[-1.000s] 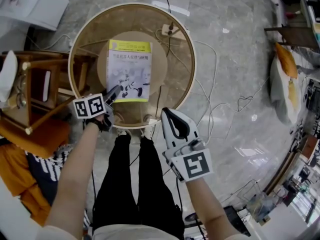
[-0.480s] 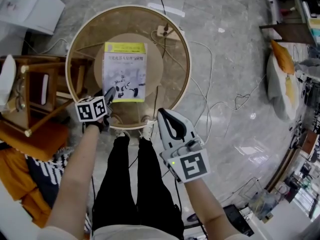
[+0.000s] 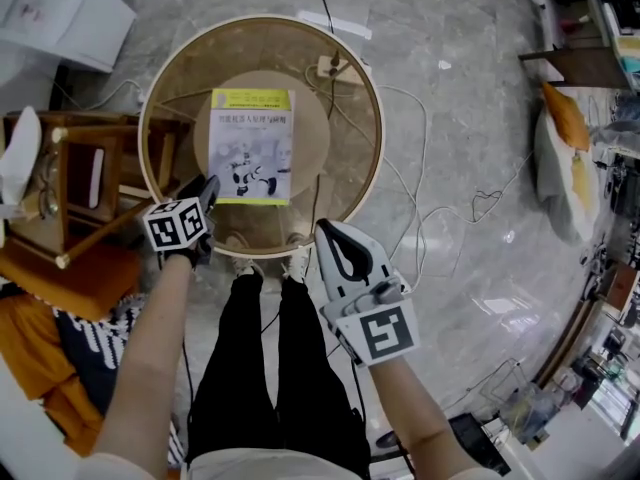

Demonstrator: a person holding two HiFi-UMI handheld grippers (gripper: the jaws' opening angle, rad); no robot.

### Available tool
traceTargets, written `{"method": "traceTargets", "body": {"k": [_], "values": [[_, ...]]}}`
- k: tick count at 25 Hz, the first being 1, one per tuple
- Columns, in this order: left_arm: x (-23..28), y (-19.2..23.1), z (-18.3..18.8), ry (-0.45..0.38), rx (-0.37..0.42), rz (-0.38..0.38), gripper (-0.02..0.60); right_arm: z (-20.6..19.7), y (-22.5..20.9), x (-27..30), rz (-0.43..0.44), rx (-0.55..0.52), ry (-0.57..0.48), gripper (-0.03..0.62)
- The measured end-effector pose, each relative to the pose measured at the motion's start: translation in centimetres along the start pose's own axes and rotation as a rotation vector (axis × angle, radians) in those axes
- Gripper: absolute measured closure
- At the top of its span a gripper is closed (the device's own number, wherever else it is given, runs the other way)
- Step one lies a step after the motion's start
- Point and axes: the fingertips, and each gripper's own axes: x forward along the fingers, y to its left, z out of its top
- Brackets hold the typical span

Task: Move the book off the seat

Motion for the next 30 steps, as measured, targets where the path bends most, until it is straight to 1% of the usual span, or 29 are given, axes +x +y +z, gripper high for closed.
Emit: {"method": "traceTargets", "body": {"k": [2, 5, 6, 8, 14, 19, 21, 23, 25, 26, 30], "values": [[-0.3, 0.2, 0.3, 0.003, 0.026, 0.007, 0.431, 0.3, 0.3, -0.1, 0.006, -0.010, -0.003, 0.574], [-0.9, 0.5, 0.6, -0.002, 0.034, 0.030, 0.430, 0.8, 1.0, -0.2, 0.020, -0.026, -0.010, 0.574], [-1.3, 0.5, 0.6, -0.003, 0.034, 0.038, 0.438, 1.0, 1.3, -0.4, 0.025, -0.030, -0.012, 0.574], [-2.1, 0.3, 0.4, -0.008, 0.033, 0.046, 0.486, 1.4, 1.7, -0.9, 0.033, -0.035, -0.017, 0.574], [-5.4, -1.7, -0.2, -0.018, 0.057, 0.048, 0.524, 2.3, 3.1, -3.5, 0.056, -0.059, -0.050, 0.574], [-9.1, -4.0, 2.0, -0.017, 0.123, 0.020, 0.551, 4.4, 5.0, -5.3, 0.068, -0.069, -0.060, 0.574], [-11.2, -4.7, 3.0, -0.015, 0.121, 0.019, 0.561, 6.1, 6.2, -5.9, 0.071, -0.072, -0.065, 0.574], [-13.2, -5.5, 3.8, -0.031, 0.088, 0.027, 0.565, 7.5, 6.8, -7.0, 0.075, -0.073, -0.058, 0.574], [-15.2, -6.8, 4.6, -0.067, 0.050, 0.020, 0.565, 8.6, 7.0, -8.1, 0.077, -0.071, -0.064, 0.574], [-16.2, -7.4, 5.0, -0.084, 0.044, 0.015, 0.565, 9.1, 7.1, -8.7, 0.077, -0.072, -0.066, 0.574], [-20.5, -9.2, 6.4, -0.141, 0.074, 0.018, 0.565, 11.2, 7.5, -10.7, 0.072, -0.086, -0.089, 0.574]]}}
